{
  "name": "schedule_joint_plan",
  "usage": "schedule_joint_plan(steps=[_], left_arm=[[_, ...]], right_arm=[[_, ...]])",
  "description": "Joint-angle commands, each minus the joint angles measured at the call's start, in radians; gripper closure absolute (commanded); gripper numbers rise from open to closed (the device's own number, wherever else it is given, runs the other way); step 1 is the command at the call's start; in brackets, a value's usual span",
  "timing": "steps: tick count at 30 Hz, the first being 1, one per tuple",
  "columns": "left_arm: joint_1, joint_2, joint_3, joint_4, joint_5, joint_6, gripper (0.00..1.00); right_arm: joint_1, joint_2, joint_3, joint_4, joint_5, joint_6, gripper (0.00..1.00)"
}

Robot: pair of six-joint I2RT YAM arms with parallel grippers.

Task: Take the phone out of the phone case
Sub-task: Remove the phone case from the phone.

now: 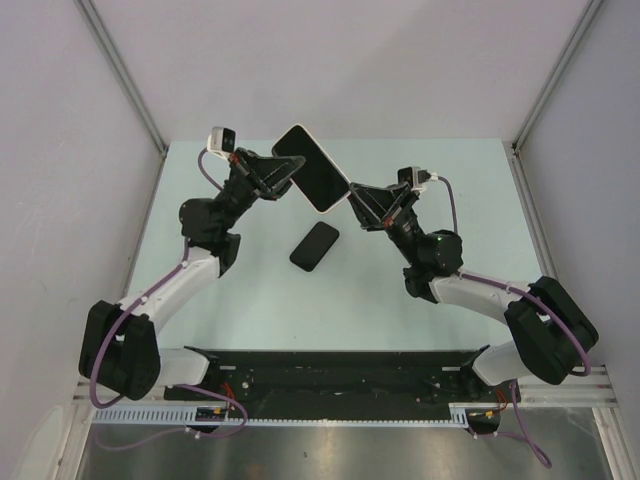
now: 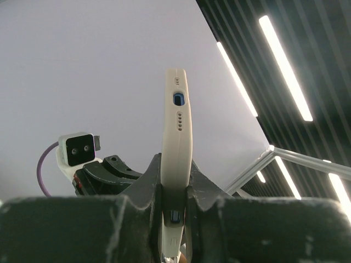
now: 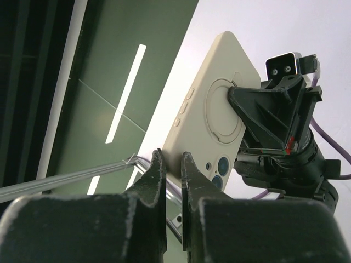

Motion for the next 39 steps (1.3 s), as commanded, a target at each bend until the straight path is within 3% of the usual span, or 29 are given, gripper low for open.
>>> schedule_joint_plan(steps=[1, 20, 39], left_arm=[[-0.11, -0.103, 0.093, 0.291, 0.109, -0.094, 1.0], [-0.13, -0.182, 0.108, 0.262, 0.104, -0.093, 1.0], [-0.151, -0.204, 0.133, 0.269, 0.107, -0.136, 1.0]], right_arm=[[0.035, 0.081, 0.013, 0.088, -0.008, -0.015, 1.0], [0.082, 0.134, 0.036, 0.079, -0.014, -0.09, 1.0], [0.038, 0.089, 0.009, -0.397, -0.005, -0.361, 1.0]])
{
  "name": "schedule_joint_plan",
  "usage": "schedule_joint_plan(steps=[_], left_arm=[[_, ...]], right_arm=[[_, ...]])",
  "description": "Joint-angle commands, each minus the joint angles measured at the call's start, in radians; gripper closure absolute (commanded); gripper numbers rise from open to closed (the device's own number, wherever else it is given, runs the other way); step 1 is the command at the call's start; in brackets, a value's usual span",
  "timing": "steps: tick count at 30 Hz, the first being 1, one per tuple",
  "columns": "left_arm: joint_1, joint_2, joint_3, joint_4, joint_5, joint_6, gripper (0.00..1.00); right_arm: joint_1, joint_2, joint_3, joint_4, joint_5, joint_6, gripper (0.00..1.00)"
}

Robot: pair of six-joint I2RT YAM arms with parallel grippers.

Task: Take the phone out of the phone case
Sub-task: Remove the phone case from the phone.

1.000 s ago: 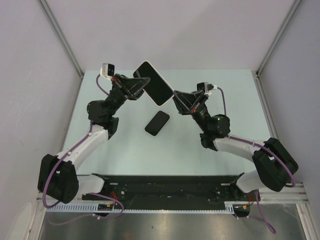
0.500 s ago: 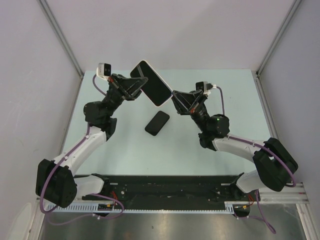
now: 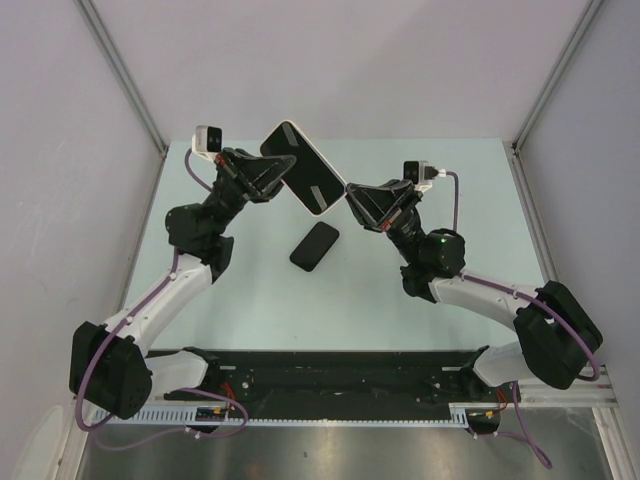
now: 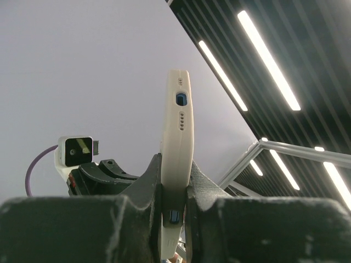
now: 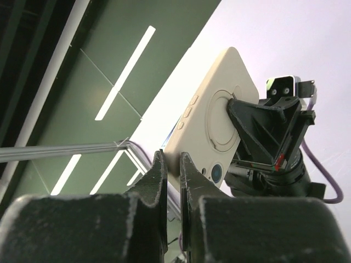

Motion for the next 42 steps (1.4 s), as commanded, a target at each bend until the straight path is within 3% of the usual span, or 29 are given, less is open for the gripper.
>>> schedule_joint_plan(steps=[1, 14, 30, 31, 32, 34, 42], left_arm=[[-0.129, -0.097, 0.114, 0.297, 0.137, -0.148, 1.0], [-0.132, -0.1, 0.129, 0.299, 0.14, -0.154, 1.0], [-0.134, -0.091, 0.136, 0.29, 0.147, -0.148, 1.0], [-0.134, -0.091, 0.137, 0.276, 0.155, -0.145, 1.0], [-0.134, -0.089, 0.137, 0.264, 0.161, -0.142, 1.0], [-0.134, -0.086, 0.136, 0.225, 0.184, -0.13, 1.0], [-0.134, -0.068, 0.136, 0.139, 0.241, -0.096, 1.0]], right_arm=[[-0.018, 0.115, -0.06, -0.417, -0.012, -0.202, 1.0], [-0.025, 0.115, -0.063, -0.703, 0.054, -0.3, 1.0], [-0.025, 0.123, -0.056, -0.897, 0.077, -0.371, 1.0], [-0.025, 0.12, -0.046, -0.933, 0.057, -0.386, 0.94], [-0.026, 0.115, -0.022, -0.965, 0.053, -0.421, 0.81], [-0.029, 0.099, 0.001, -1.047, 0.039, -0.458, 0.74], [-0.061, 0.054, 0.046, -1.171, -0.101, -0.619, 0.7]])
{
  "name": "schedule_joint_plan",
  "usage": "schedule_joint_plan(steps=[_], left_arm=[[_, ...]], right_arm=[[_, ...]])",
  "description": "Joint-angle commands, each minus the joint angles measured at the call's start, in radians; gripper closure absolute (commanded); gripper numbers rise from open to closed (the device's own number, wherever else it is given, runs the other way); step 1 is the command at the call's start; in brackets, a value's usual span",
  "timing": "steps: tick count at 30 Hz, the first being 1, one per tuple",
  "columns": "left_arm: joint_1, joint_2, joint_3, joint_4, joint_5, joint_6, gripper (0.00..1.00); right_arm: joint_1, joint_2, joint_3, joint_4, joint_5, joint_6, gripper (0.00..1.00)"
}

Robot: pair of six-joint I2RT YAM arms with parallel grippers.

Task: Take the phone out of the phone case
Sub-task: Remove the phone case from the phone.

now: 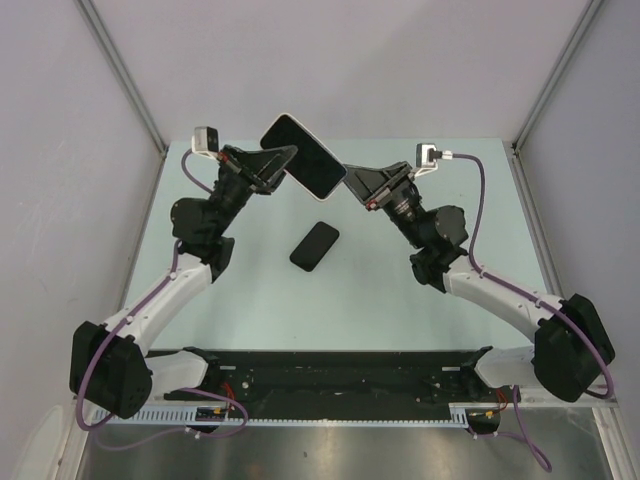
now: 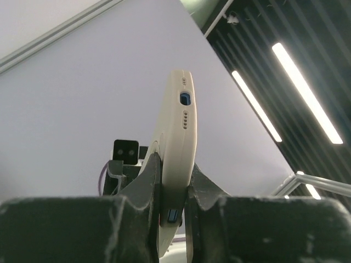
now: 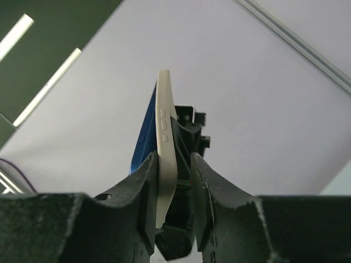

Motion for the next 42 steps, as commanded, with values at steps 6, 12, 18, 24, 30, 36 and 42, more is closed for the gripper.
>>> schedule_joint_plan(steps=[6, 12, 18, 24, 30, 36, 42], left_arm=[[-0.132, -0.032, 0.184, 0.172, 0.438, -0.176, 1.0], [-0.137, 0.025, 0.173, 0.131, 0.479, -0.168, 1.0], [-0.154, 0.063, 0.121, 0.182, 0.466, -0.187, 1.0], [-0.152, 0.095, 0.084, 0.203, 0.478, -0.182, 1.0], [-0.148, 0.146, 0.041, 0.13, 0.502, -0.092, 0.98], [-0.148, 0.238, 0.009, 0.185, 0.492, -0.096, 0.64], [-0.149, 0.333, 0.021, 0.226, 0.477, -0.121, 0.43]], right_arm=[[-0.023, 0.097, -0.039, -0.718, -0.345, -0.337, 0.71], [-0.026, 0.085, -0.038, -0.634, -0.44, -0.332, 0.69], [-0.028, 0.105, -0.038, -0.471, -0.436, -0.221, 0.71], [-0.026, 0.105, -0.036, -0.417, -0.396, -0.16, 1.0], [-0.044, -0.028, -0.042, -0.684, -0.198, -0.239, 1.0], [-0.107, -0.169, -0.056, -0.883, -0.074, -0.266, 1.0], [-0.156, -0.18, -0.087, -0.891, -0.092, -0.263, 1.0]])
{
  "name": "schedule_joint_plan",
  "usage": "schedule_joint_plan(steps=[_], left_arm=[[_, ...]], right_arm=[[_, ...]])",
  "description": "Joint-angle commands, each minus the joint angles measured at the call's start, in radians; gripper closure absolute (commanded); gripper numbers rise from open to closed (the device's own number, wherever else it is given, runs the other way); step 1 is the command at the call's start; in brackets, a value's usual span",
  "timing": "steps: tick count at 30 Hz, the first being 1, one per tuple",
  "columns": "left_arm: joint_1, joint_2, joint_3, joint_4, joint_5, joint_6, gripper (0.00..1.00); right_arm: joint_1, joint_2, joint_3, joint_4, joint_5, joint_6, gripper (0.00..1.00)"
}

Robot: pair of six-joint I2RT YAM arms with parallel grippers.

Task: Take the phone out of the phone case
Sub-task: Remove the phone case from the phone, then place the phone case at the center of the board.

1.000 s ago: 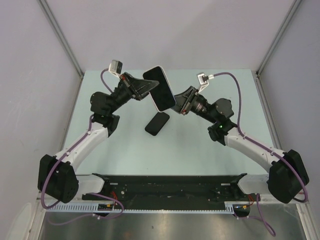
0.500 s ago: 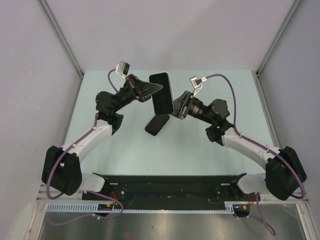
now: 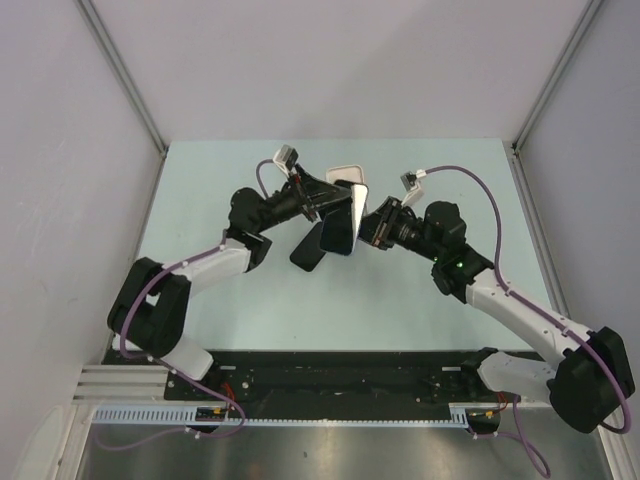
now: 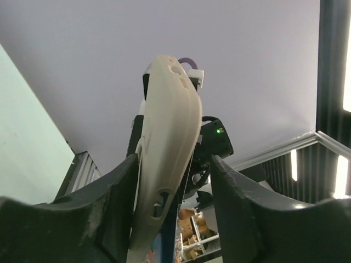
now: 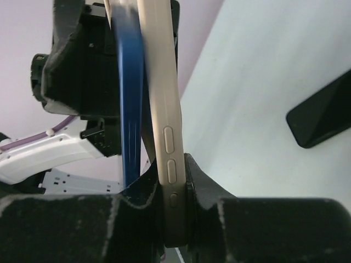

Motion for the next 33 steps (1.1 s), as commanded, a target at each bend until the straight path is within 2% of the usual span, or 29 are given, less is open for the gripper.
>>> schedule_joint_plan(steps=[1, 7, 9, 11, 14, 15, 18, 21, 29, 33], left_arm=[[-0.053, 0.022, 0.025, 0.198, 0.145, -0.088, 0.4], [-0.055, 0.154, 0.05, 0.264, 0.133, -0.134, 0.38], [-0.055, 0.194, 0.073, 0.263, 0.113, -0.133, 0.37], [-0.04, 0.286, 0.125, 0.218, 0.133, -0.091, 0.37], [0.008, 0.457, 0.285, 0.212, 0.185, -0.074, 0.38], [0.017, 0.534, 0.312, 0.217, 0.196, -0.073, 0.38], [0.039, 0.611, 0.341, 0.261, 0.225, -0.111, 0.39], [0.052, 0.584, 0.311, 0.269, 0.239, -0.091, 0.38], [0.097, 0.492, 0.297, 0.017, 0.271, 0.123, 0.33], [0.105, 0.475, 0.297, -0.174, 0.269, 0.243, 0.29]], right_arm=[[-0.061, 0.04, -0.021, -0.103, 0.187, -0.017, 1.0], [-0.097, 0.109, -0.064, 0.018, 0.149, 0.052, 1.0], [-0.106, 0.172, -0.083, 0.11, 0.119, 0.117, 1.0], [-0.112, 0.274, -0.083, 0.207, 0.13, 0.147, 1.0], [-0.158, 0.423, -0.083, 0.333, 0.115, 0.207, 1.0], [-0.166, 0.445, -0.084, 0.351, 0.121, 0.212, 1.0], [-0.187, 0.503, -0.084, 0.37, 0.13, 0.212, 1.0], [-0.189, 0.522, -0.095, 0.345, 0.142, 0.181, 1.0], [-0.193, 0.557, -0.103, 0.313, 0.141, 0.154, 1.0], [-0.203, 0.537, -0.121, 0.293, 0.153, 0.149, 1.0]])
